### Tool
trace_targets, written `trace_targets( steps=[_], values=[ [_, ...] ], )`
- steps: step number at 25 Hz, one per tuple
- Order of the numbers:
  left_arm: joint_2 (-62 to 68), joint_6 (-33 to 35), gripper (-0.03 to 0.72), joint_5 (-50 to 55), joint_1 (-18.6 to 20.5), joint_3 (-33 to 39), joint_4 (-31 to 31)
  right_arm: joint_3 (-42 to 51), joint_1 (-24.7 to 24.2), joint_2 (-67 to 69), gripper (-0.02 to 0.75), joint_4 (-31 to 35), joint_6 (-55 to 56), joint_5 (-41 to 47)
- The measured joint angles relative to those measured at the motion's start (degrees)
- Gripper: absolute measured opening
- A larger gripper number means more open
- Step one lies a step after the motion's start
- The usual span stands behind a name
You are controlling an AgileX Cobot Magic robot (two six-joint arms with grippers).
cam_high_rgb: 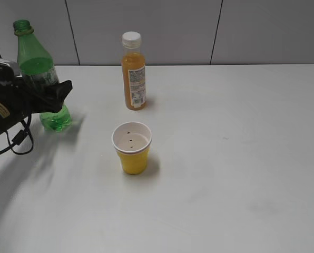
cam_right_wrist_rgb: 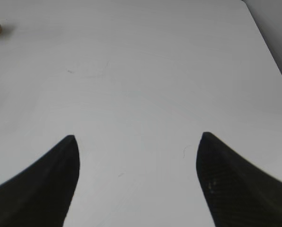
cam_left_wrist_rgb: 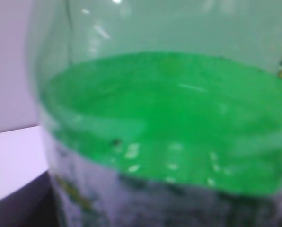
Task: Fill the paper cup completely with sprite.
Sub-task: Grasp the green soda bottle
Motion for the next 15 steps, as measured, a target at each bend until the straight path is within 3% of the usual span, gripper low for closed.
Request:
trace_targets(
  steps=[5, 11, 15],
  values=[
    [1.19, 0.0, 0.604, -0.47, 0.0, -0.53, 0.31, 0.0, 0.0, 0.0, 0.594, 0.0, 0.0, 0.0],
    [1.67, -0.06, 0.466, -0.54, 0.0, -0.53, 0.35, 0.0, 0.0, 0.0, 0.594, 0.0, 0.0, 0.0],
    [1.67, -0.06, 0.456, -0.6, 0.0, -0.53, 1.05, 0.0, 0.0, 0.0, 0.594, 0.0, 0.0, 0.0]
  ],
)
